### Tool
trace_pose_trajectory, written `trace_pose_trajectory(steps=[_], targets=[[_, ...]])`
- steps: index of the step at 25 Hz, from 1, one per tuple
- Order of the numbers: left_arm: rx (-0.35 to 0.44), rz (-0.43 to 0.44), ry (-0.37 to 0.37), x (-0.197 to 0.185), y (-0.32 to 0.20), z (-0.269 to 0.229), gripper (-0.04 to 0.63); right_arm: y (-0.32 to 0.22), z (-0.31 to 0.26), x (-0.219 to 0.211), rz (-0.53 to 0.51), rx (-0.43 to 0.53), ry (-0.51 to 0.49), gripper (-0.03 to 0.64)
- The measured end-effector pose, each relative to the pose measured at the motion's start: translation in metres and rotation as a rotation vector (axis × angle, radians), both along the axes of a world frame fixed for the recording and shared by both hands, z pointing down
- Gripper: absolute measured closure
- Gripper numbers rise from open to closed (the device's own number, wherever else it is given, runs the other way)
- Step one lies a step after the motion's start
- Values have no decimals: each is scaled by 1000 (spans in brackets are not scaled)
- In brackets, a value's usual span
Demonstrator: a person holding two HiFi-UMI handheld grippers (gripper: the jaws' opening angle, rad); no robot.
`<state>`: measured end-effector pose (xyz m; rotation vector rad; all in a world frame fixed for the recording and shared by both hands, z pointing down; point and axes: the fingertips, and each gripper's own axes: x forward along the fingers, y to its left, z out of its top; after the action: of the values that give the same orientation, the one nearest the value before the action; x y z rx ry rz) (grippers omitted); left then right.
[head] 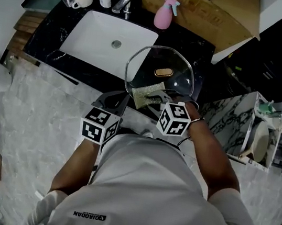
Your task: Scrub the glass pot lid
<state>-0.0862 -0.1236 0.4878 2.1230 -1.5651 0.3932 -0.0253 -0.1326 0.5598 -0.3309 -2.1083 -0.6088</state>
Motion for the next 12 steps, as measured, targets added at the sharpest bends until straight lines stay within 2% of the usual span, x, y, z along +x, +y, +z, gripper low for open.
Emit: trace_pose_trajectory(steps=[7,12], targets=[[-11,-3,10,20,5,6,580,1,-2,0,202,-56,-25,514],[-26,6,14,23,8,12,580,5,0,0,298,-63,-39,514]])
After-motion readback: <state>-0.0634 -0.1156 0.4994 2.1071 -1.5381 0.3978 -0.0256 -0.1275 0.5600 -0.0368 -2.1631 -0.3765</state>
